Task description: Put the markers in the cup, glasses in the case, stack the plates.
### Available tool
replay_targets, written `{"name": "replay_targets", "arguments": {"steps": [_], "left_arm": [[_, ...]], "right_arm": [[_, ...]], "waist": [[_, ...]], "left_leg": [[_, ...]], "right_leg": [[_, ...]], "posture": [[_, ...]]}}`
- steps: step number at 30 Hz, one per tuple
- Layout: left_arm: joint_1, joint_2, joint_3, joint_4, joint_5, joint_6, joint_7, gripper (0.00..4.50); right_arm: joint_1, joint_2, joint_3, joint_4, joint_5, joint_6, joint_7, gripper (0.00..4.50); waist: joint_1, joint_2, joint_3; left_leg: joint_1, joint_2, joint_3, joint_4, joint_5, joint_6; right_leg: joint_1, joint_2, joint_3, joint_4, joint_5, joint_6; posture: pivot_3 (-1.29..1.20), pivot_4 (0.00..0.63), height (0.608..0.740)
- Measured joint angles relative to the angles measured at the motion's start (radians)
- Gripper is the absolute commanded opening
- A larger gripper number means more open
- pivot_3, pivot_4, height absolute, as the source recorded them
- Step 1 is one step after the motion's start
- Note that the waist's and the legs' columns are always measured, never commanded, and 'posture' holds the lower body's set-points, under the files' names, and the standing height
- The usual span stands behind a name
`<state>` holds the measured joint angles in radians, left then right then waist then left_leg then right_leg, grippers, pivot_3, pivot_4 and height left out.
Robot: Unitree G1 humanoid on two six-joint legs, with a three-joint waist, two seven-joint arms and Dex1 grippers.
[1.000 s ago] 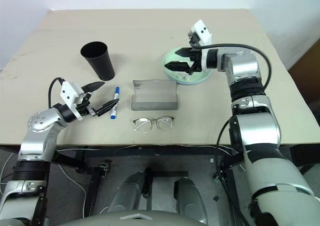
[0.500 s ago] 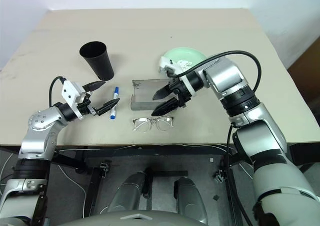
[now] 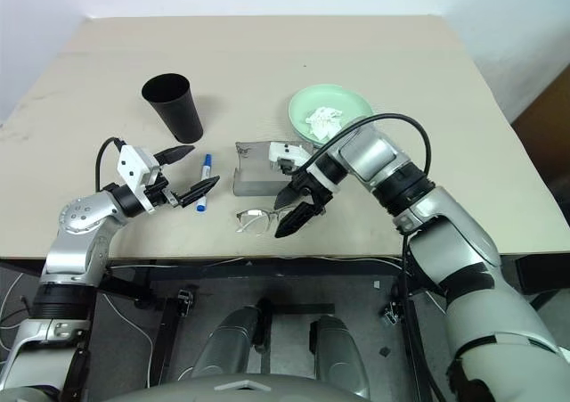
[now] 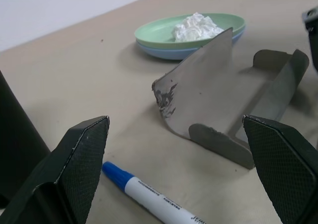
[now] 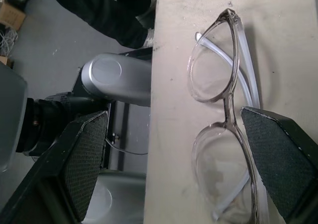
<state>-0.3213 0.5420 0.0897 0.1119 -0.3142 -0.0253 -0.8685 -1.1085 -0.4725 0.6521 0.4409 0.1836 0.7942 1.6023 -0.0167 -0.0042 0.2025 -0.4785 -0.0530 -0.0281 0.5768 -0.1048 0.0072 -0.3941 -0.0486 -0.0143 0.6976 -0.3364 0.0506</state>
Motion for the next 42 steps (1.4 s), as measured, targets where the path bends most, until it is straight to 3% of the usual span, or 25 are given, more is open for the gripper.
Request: {"name": "replay_targets", "arguments": {"steps": [5, 9, 14, 21, 24, 28, 35, 42], "left_arm": [[0.0, 0.0, 0.0, -0.001, 0.0, 0.012, 0.001, 4.5], [0.0, 0.0, 0.0, -0.002, 0.0, 0.016, 0.002, 4.5], [0.0, 0.0, 0.0, -0.002, 0.001, 0.017, 0.002, 4.5], [0.003, 0.0, 0.0, -0.002, 0.012, 0.008, 0.002, 4.5], [0.003, 0.0, 0.0, 0.0, 0.02, 0.0, 0.001, 4.5], [0.005, 0.0, 0.0, 0.001, 0.021, -0.003, 0.002, 4.5], [0.015, 0.0, 0.002, 0.002, 0.021, -0.004, 0.002, 4.5], [0.035, 0.014, 0.016, -0.003, 0.019, 0.001, 0.009, 4.5]], "right_arm": [[-0.003, 0.015, 0.001, 0.027, -0.029, -0.027, 0.001, 4.48], [-0.003, 0.022, 0.004, 0.027, -0.034, -0.037, 0.002, 3.59], [-0.003, 0.035, 0.004, 0.027, -0.045, -0.038, 0.002, 1.85], [-0.003, 0.058, 0.004, 0.041, -0.078, -0.05, -0.011, 1.85], [-0.003, 0.062, 0.004, 0.057, -0.093, -0.063, -0.018, 1.25], [-0.005, 0.065, -0.001, 0.074, -0.101, -0.07, -0.014, 0.04], [-0.015, 0.043, -0.007, 0.065, -0.082, -0.079, 0.003, 0.04], [-0.125, -0.029, -0.057, 0.018, 0.059, -0.083, 0.004, 0.04]], "waist": [[0.001, 0.0, 0.0], [0.001, 0.0, 0.0], [0.001, 0.0, 0.0], [0.0, 0.0, 0.0], [0.001, 0.0, 0.0], [0.001, 0.0, 0.0], [0.0, 0.0, 0.0], [-0.001, 0.0, 0.0]], "left_leg": [[0.0, 0.0, 0.0, 0.0, 0.0, 0.0], [0.0, 0.0, 0.0, 0.001, 0.0, 0.0], [0.0, 0.0, 0.0, 0.001, 0.0, 0.0], [0.0, 0.0, 0.0, 0.001, 0.0, 0.0], [0.0, 0.0, 0.0, 0.001, 0.0, 0.0], [0.001, 0.0, 0.0, 0.0, 0.0, 0.0], [0.001, 0.0, 0.0, 0.001, 0.0, 0.0], [0.001, 0.0, 0.0, 0.0, 0.0, 0.0]], "right_leg": [[0.0, 0.0, 0.0, 0.0, 0.0, 0.0], [0.0, 0.0, 0.0, 0.0, 0.0, 0.001], [0.0, 0.0, 0.0, 0.0, 0.0, 0.001], [0.0, 0.0, 0.0, 0.0, 0.0, 0.001], [0.0, 0.0, 0.0, 0.0, 0.0, 0.001], [0.0, 0.0, 0.0, 0.0, 0.0, 0.001], [0.0, 0.0, 0.0, 0.001, 0.001, 0.001], [0.0, 0.0, 0.0, 0.001, 0.0, 0.0]], "posture": [[0.0, 0.15, 0.727], [0.0, 0.15, 0.727], [0.0, 0.15, 0.727], [0.0, 0.15, 0.727], [0.0, 0.15, 0.727], [0.0, 0.15, 0.727], [0.0, 0.15, 0.727], [0.0, 0.15, 0.727]]}}
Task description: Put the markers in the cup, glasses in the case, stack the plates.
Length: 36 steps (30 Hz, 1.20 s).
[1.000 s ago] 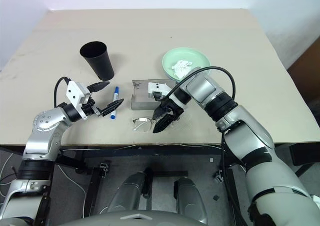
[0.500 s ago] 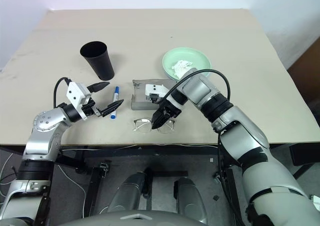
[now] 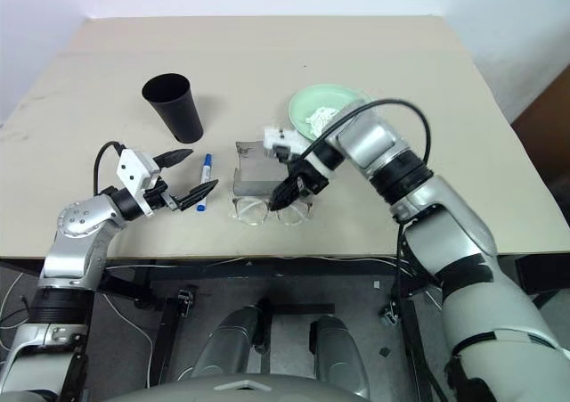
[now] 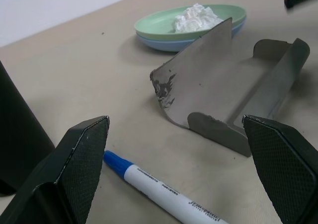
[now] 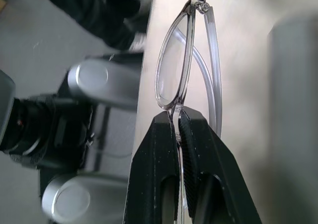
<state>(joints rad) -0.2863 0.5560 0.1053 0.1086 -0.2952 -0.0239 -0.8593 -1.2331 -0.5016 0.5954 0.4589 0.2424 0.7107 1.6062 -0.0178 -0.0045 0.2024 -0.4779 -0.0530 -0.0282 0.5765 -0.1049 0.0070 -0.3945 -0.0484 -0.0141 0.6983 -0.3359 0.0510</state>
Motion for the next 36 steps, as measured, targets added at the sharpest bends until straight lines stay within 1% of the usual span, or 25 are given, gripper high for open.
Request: {"name": "replay_targets", "arguments": {"steps": [2, 4, 12, 15, 21, 28, 36], "left_arm": [[0.005, 0.008, 0.008, -0.016, -0.001, 0.007, 0.01, 4.5], [0.017, 0.014, 0.019, -0.042, -0.002, 0.018, 0.018, 4.5], [0.083, 0.025, 0.047, -0.135, -0.012, 0.064, 0.053, 4.5], [0.099, 0.03, 0.057, -0.155, -0.014, 0.076, 0.061, 4.5], [0.137, 0.034, 0.078, -0.171, -0.015, 0.08, 0.072, 4.5], [0.161, 0.034, 0.09, -0.17, -0.02, 0.07, 0.069, 4.5], [0.156, 0.034, 0.091, -0.168, -0.019, 0.056, 0.071, 4.5]], "right_arm": [[-0.035, 0.009, -0.036, 0.03, -0.001, -0.043, 0.0, 0.04], [-0.064, 0.028, -0.077, 0.102, -0.015, -0.116, -0.012, 0.04], [-0.16, 0.182, -0.164, 0.556, -0.158, -0.494, -0.194, 0.04], [-0.183, 0.218, -0.178, 0.68, -0.206, -0.559, -0.229, 0.04], [-0.19, 0.237, -0.175, 0.79, -0.32, -0.653, -0.257, 0.04], [-0.176, 0.254, -0.172, 0.827, -0.419, -0.69, -0.265, 0.04], [-0.172, 0.267, -0.189, 0.829, -0.439, -0.683, -0.171, 0.04]], "waist": [[-0.002, 0.0, 0.0], [-0.002, 0.0, 0.0], [0.0, 0.0, 0.0], [0.001, 0.0, 0.0], [-0.002, 0.0, 0.0], [-0.002, 0.0, 0.0], [-0.002, 0.0, 0.0]], "left_leg": [[0.0, 0.0, 0.0, 0.0, 0.0, 0.0], [0.0, 0.0, 0.0, 0.0, 0.0, 0.0], [0.0, 0.0, 0.001, 0.0, 0.0, 0.0], [0.0, 0.0, 0.001, 0.0, 0.0, 0.0], [0.001, 0.0, 0.001, -0.001, 0.0, 0.0], [0.001, 0.0, 0.001, -0.001, 0.0, -0.001], [0.002, 0.0, 0.001, -0.001, 0.0, -0.001]], "right_leg": [[0.0, 0.0, 0.0, 0.0, 0.0, 0.0], [0.0, 0.0, 0.0, 0.0, 0.0, 0.0], [0.0, 0.001, 0.0, 0.0, 0.0, 0.0], [0.0, 0.001, 0.0, 0.0, 0.0, 0.0], [0.0, 0.001, 0.001, 0.001, 0.0, 0.0], [0.0, 0.002, 0.001, 0.001, 0.0, 0.0], [0.0, 0.002, 0.001, 0.001, 0.0, 0.0]], "posture": [[0.0, 0.15, 0.727], [0.0, 0.15, 0.727], [0.0, 0.15, 0.727], [0.0, 0.15, 0.727], [0.0, 0.15, 0.727], [0.0, 0.15, 0.727], [0.0, 0.15, 0.727]]}}
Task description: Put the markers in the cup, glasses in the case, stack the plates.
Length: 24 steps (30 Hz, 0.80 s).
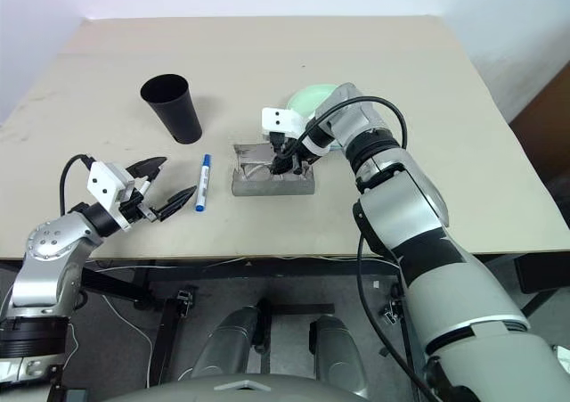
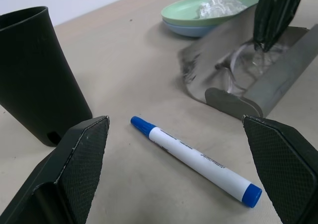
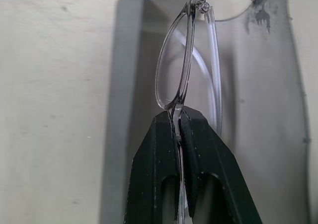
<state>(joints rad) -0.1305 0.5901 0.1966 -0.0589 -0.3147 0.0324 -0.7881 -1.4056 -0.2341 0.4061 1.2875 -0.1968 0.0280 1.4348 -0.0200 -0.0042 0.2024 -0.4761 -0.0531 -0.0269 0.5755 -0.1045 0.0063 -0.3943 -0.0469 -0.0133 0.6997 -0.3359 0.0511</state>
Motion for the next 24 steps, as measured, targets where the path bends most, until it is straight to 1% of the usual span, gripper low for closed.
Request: {"name": "replay_targets", "arguments": {"steps": [2, 8, 17, 23, 24], "left_arm": [[-0.001, 0.0, 0.0, 0.0, 0.0, 0.0, 0.001, 4.5], [-0.004, 0.0, -0.001, 0.0, 0.0, 0.0, 0.001, 4.5], [-0.021, 0.0, -0.002, -0.002, 0.0, 0.011, 0.002, 4.5], [-0.021, 0.001, -0.002, -0.007, 0.0, 0.027, 0.002, 4.5], [-0.02, 0.001, -0.002, -0.009, 0.0, 0.028, 0.002, 4.5]], "right_arm": [[0.001, 0.0, -0.002, 0.0, -0.006, 0.005, 0.026, 0.04], [0.006, 0.001, -0.009, -0.004, -0.027, 0.01, 0.039, 0.04], [0.01, 0.02, -0.027, -0.005, -0.039, 0.055, 0.017, 0.04], [0.01, 0.021, -0.036, -0.005, -0.045, 0.066, 0.005, 0.04], [0.01, 0.021, -0.039, -0.005, -0.045, 0.067, 0.005, 0.29]], "waist": [[0.0, 0.0, 0.0], [0.0, 0.0, 0.0], [-0.001, 0.0, -0.001], [-0.001, 0.0, -0.001], [-0.001, 0.0, -0.001]], "left_leg": [[0.0, 0.0, 0.0, 0.0, 0.0, 0.0], [0.001, 0.0, 0.0, 0.0, 0.0, 0.0], [0.006, 0.0, 0.0, -0.002, 0.0, 0.0], [0.007, 0.0, 0.001, -0.002, 0.0, 0.0], [0.007, 0.0, 0.001, -0.002, 0.0, 0.0]], "right_leg": [[0.0, 0.0, 0.0, 0.0, 0.0, 0.0], [0.0, 0.0, 0.0, 0.0, 0.0, 0.0], [0.004, 0.0, 0.002, 0.0, 0.0, 0.0], [0.004, 0.0, 0.002, 0.0, 0.0, 0.0], [0.004, 0.0, 0.002, 0.0, 0.0, -0.001]], "posture": [[0.0, 0.15, 0.727], [0.0, 0.15, 0.727], [0.0, 0.15, 0.727], [0.0, 0.15, 0.727], [0.0, 0.15, 0.727]]}}
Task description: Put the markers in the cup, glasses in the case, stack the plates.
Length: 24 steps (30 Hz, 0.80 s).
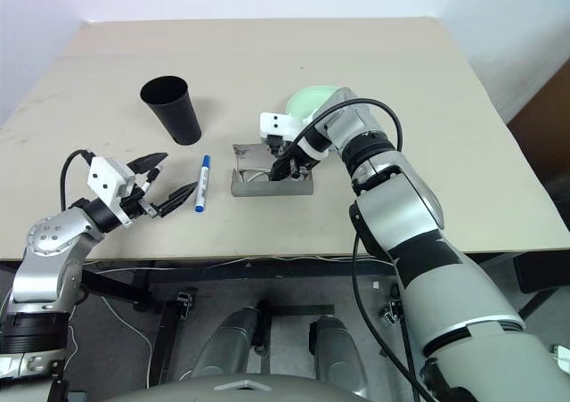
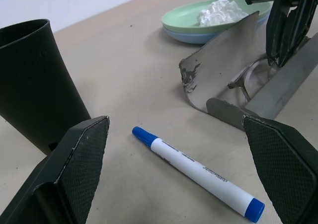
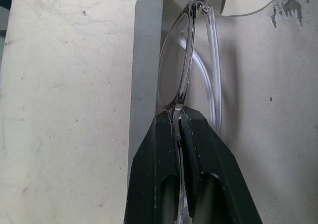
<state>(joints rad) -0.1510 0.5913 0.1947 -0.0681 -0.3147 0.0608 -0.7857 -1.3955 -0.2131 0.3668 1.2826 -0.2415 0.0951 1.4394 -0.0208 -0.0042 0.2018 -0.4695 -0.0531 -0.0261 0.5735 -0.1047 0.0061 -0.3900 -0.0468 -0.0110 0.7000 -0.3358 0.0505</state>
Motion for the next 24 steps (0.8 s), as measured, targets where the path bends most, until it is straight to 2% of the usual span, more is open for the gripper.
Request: {"name": "replay_targets", "arguments": {"steps": [3, 11, 21, 24], "left_arm": [[0.0, 0.0, -0.001, -0.012, 0.0, 0.0, 0.0, 4.5], [0.0, 0.001, -0.005, -0.012, 0.001, 0.0, 0.0, 4.5], [-0.002, 0.001, -0.006, -0.007, 0.001, -0.001, -0.005, 4.5], [-0.007, 0.001, -0.008, 0.001, 0.002, -0.001, -0.008, 4.5]], "right_arm": [[0.001, 0.001, -0.007, 0.002, 0.0, 0.007, -0.005, 1.15], [0.002, 0.001, -0.022, 0.002, -0.001, 0.005, -0.004, 3.85], [-0.049, -0.002, -0.127, 0.002, 0.052, 0.06, -0.031, 3.85], [-0.051, -0.002, -0.186, 0.002, 0.09, 0.059, -0.088, 3.28]], "waist": [[0.0, 0.0, 0.0], [0.0, 0.0, 0.0], [0.0, 0.0, 0.0], [0.001, 0.0, 0.0]], "left_leg": [[0.0, 0.0, 0.0, 0.0, 0.0, 0.0], [-0.001, 0.0, 0.001, -0.001, 0.0, 0.0], [-0.001, 0.0, 0.001, -0.001, 0.0, 0.0], [-0.002, 0.0, 0.001, -0.001, 0.0, 0.0]], "right_leg": [[-0.001, 0.0, 0.0, 0.0, 0.0, 0.0], [-0.002, 0.0, 0.001, 0.0, 0.0, 0.0], [-0.002, 0.0, 0.001, 0.0, 0.0, 0.0], [-0.003, 0.0, 0.001, 0.0, 0.0, 0.0]], "posture": [[0.0, 0.15, 0.727], [0.0, 0.15, 0.727], [0.0, 0.15, 0.727], [0.0, 0.15, 0.727]]}}
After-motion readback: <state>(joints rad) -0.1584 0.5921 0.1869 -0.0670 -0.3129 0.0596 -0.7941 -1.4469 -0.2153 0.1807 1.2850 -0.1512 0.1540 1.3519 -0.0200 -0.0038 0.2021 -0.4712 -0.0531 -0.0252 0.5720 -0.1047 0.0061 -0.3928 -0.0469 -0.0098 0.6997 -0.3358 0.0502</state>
